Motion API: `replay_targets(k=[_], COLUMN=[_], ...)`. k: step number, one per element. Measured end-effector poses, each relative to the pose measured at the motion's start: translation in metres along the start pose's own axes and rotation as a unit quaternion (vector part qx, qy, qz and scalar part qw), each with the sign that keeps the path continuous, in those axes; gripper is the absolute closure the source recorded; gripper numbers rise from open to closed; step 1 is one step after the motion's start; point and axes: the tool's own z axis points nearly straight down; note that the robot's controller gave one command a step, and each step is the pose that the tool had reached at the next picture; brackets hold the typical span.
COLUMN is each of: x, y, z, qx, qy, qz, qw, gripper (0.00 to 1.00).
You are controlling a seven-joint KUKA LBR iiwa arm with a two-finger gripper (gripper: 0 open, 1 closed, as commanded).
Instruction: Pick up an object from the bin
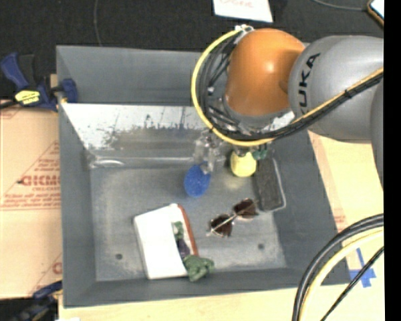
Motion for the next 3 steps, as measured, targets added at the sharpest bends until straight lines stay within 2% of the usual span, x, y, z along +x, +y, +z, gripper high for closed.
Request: replay_targets(k=[1, 2, 3], x=[0.000, 0.072, 0.014], y=[0.000, 0.035, -0.002], z=[0.000, 0.047, 0.047], qx=[0.000, -0.001, 0.000], qy=[0.0003, 0.0025, -0.0068], qz=[0.000, -0.052, 0.166], qw=[1.0000, 0.9987, 0.9861], gripper=[1.00, 1.00, 1.00])
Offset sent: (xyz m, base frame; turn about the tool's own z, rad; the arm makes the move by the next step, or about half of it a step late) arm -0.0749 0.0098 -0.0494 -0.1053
